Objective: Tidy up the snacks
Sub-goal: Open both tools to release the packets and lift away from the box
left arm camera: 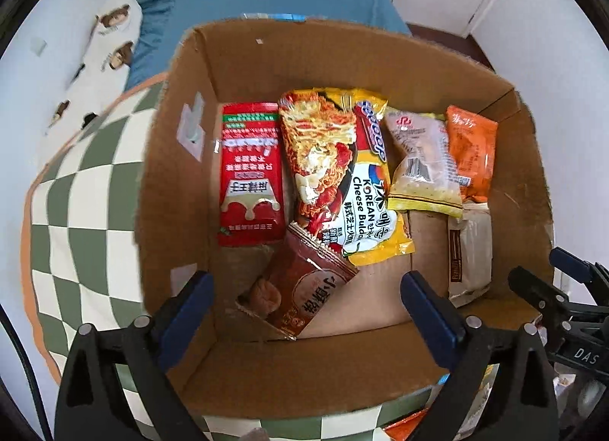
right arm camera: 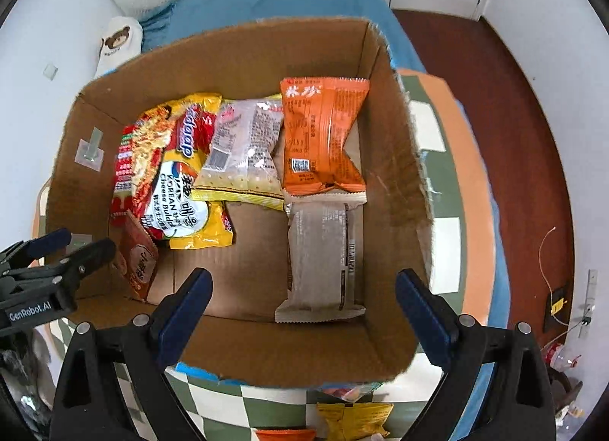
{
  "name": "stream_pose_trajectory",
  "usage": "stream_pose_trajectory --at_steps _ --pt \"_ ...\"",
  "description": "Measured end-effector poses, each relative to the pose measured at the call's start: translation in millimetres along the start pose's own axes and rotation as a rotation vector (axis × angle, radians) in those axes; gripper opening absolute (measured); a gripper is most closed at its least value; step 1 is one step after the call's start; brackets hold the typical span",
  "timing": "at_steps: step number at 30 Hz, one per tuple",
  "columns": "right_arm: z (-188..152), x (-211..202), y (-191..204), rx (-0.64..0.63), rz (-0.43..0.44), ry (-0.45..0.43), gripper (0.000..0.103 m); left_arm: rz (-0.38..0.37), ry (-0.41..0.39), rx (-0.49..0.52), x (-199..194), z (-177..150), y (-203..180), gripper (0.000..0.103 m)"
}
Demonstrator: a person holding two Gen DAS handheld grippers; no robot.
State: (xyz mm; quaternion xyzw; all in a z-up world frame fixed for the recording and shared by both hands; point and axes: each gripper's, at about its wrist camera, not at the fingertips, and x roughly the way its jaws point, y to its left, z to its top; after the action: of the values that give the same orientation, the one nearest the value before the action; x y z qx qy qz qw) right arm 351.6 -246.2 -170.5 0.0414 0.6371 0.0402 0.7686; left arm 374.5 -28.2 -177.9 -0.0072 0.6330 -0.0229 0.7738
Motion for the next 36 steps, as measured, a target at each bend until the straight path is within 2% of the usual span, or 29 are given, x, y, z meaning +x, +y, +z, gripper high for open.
stream_pose_trajectory --at_steps 2,6,12,20,28,32,34,36 --pt "-6.3 -9.8 0.6 0.003 -0.002 -0.032 0.099 0.024 -0.028 -0.004 -8.6 -8.4 0.7 0.100" --pt "-22.9 -33.6 3.9 -0.001 -0.011 -0.105 0.099 -0.001 -0.071 -0.020 -27.1 -28.7 1.6 0.100" --pt "-50.4 -74.3 11.2 -0.020 -0.008 -0.217 0.099 0.010 -0.183 0.001 -66.7 -61.1 -9.8 0.100" --pt "-87.3 -124.4 17.1 -0.036 0.003 -0.319 0.099 0.009 -0.331 0.031 -127.2 -99.4 -20.6 0.100" --pt "-114.5 -170.2 24.7 -0.052 -0.007 -0.414 0.099 0.005 -0.409 0.027 -159.0 -126.8 -23.2 0.100" --pt "-126.6 -172.4 18.3 -0.032 0.038 -0.390 0.099 -0.012 -0.398 0.033 -161.1 -133.7 -23.1 0.100" --pt "-134.5 -165.3 11.3 -0.017 0.069 -0.358 0.099 -0.008 -0.388 0.061 -156.6 -139.8 -27.0 0.100" --pt "-146.2 -152.5 0.6 0.011 0.064 -0.309 0.099 0.005 -0.364 0.096 -145.5 -148.6 -33.3 0.100"
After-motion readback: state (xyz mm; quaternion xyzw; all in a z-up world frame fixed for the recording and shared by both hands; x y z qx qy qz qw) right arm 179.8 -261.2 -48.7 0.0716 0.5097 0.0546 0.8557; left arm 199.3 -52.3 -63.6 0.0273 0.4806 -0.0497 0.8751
